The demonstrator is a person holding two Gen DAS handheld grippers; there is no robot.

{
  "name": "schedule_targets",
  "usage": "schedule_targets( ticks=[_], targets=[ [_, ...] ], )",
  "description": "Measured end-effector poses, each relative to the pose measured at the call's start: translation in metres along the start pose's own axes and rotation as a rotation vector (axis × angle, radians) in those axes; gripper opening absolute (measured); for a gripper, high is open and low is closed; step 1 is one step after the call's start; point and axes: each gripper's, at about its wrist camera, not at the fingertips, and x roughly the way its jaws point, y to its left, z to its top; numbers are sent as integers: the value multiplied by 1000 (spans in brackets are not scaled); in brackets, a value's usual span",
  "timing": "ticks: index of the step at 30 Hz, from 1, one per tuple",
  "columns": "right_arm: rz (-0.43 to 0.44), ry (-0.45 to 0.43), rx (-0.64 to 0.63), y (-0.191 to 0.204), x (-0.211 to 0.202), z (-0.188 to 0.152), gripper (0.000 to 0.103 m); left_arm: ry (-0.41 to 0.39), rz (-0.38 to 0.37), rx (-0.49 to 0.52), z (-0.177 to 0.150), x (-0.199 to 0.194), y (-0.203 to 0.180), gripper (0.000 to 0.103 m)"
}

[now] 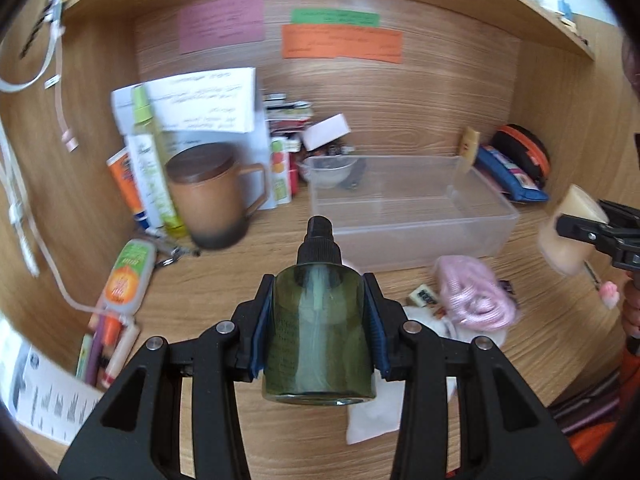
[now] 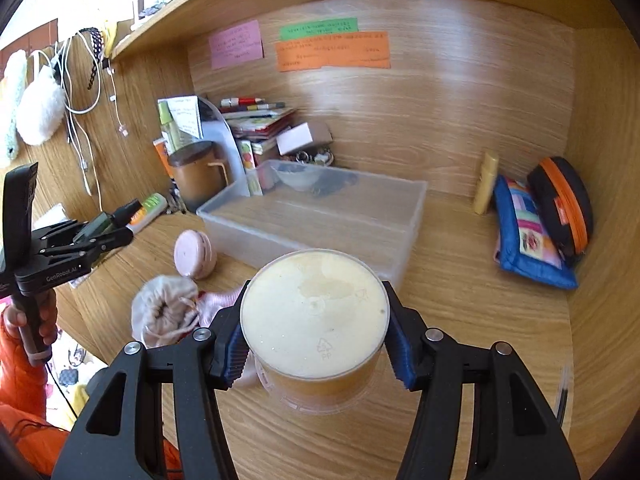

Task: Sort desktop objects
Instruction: 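Carry the green bottle and cream cup into the clear bin with both grippers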

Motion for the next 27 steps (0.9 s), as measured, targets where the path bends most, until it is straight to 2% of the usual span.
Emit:
schedule_targets(
  ticks=[11, 18, 27],
  targets=[
    [14, 4, -43, -4, 22, 41, 54, 25, -49, 88, 47, 23, -18, 41],
    [3, 11, -55, -11, 47, 66, 54, 38, -89, 95, 79, 48, -17, 41],
    [-14, 71, -72, -20, 85, 84, 54, 79, -120, 97, 99, 85, -13, 41]
  ],
)
